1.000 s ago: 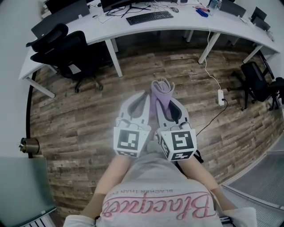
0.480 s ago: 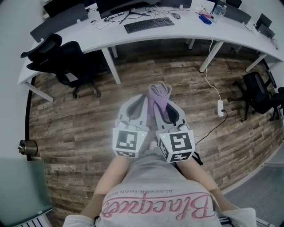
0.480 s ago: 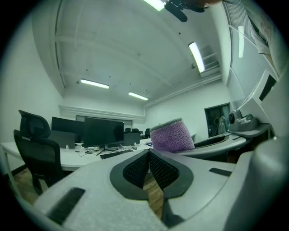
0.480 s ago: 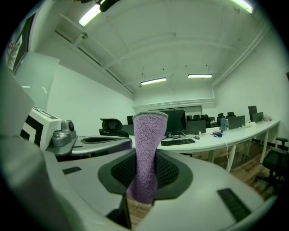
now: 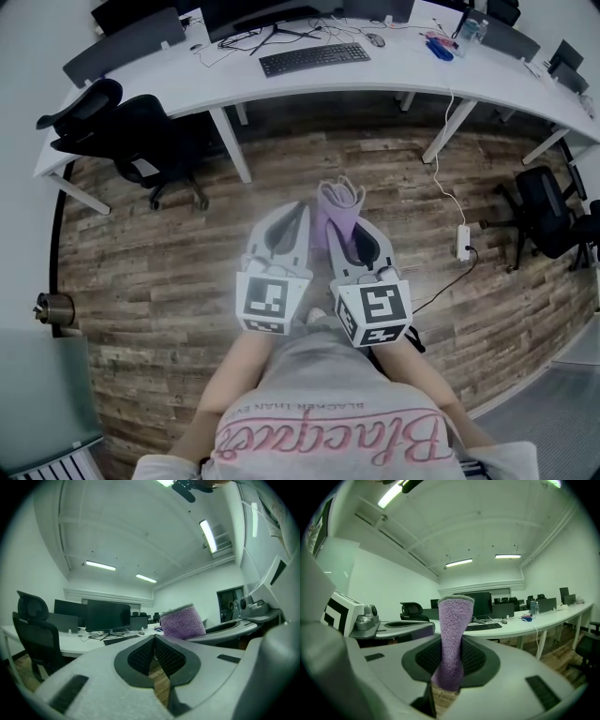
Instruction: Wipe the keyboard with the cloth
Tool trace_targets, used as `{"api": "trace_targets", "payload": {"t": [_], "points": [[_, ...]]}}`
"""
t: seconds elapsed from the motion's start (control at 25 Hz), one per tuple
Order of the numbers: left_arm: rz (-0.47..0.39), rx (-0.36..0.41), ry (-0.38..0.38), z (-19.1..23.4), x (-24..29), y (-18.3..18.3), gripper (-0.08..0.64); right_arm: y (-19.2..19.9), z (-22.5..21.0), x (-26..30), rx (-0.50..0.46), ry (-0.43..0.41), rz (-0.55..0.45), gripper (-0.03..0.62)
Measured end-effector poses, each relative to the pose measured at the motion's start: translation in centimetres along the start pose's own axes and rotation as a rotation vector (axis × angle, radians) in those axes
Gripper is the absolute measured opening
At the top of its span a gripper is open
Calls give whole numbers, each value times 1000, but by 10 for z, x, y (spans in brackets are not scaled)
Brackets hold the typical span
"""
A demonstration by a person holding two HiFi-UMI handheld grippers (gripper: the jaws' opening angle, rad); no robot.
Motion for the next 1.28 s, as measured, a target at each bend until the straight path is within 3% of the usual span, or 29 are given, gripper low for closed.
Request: {"api": "trace_targets", "payload": {"t": [0.72,1.28], "points": [[23,-16,-6,9,41,16,5,4,-33,32,10,20,15,85],[8,-12,23,54,119,21,5,-3,-71,106,-4,42,0,86]]}}
Point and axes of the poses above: the fingertips, and each gripper's own axes: x forward along the fingers, z to its left, y out of its underside, the point moved 7 cm from there along -x, backward along the fingers, and after that the axes turned 5 degrees about -z, right-handed, at the moved point
